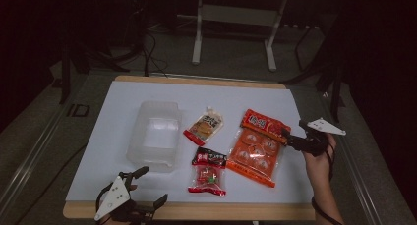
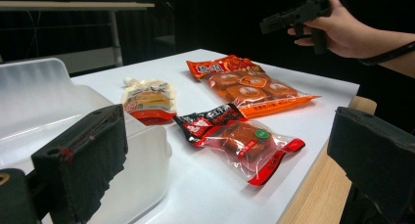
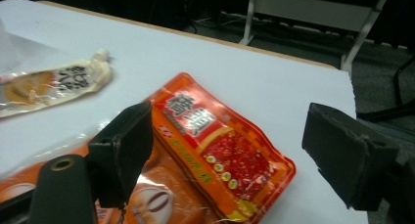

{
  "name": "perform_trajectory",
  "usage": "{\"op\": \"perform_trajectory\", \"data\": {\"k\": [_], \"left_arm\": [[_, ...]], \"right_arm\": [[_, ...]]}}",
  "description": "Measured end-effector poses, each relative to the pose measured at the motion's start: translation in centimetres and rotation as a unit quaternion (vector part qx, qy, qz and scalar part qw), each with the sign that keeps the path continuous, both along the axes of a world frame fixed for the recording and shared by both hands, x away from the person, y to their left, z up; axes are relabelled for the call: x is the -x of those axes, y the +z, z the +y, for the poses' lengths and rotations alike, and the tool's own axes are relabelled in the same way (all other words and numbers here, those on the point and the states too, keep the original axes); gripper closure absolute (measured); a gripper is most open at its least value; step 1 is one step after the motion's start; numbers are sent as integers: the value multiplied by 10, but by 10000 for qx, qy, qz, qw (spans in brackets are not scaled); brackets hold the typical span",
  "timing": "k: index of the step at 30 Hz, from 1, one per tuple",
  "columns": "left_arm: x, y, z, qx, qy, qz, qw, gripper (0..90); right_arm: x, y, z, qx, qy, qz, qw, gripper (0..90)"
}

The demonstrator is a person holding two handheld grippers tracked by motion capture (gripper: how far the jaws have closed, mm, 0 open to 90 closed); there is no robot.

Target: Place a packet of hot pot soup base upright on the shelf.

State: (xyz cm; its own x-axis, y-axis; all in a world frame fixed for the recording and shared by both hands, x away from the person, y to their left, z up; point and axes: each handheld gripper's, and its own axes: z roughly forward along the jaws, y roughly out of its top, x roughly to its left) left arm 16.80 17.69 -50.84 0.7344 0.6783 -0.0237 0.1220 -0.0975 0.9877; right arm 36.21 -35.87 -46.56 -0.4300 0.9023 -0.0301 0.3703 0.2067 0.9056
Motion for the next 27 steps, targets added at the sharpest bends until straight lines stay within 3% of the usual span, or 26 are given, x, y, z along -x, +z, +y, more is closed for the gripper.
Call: {"op": "perform_trajectory", "data": {"k": [6,8,9,10,11,14,17,19,27], "left_arm": [[0,0,-1,-51,-21,-4,10000,19],[0,0,-2,-73,-28,-2,10000,19],[0,0,-2,-64,-31,-3,10000,19],[1,0,-2,-48,-22,-4,10000,19],[1,0,-2,-48,-22,-4,10000,19],[2,0,-1,-52,-7,-10,10000,19],[1,0,-1,-42,-13,5,10000,19],[1,-1,-2,-61,-20,7,10000,19],[0,-2,-4,-79,-61,52,9999,19]], "right_arm": [[-15,-11,-10,-184,19,193,9996,129],[-22,-18,-14,-277,-96,608,9977,108],[-22,-18,-14,-277,-96,608,9977,108],[-25,-22,-15,-481,-43,759,9959,104],[-28,-28,-15,-421,-161,871,9952,100],[-32,-36,-18,-528,-215,959,9938,99],[-37,-46,-23,-819,-331,1092,9901,100],[-39,-50,-26,-847,-334,1134,9894,100],[-50,-61,-25,-550,-251,1230,9906,105]]}}
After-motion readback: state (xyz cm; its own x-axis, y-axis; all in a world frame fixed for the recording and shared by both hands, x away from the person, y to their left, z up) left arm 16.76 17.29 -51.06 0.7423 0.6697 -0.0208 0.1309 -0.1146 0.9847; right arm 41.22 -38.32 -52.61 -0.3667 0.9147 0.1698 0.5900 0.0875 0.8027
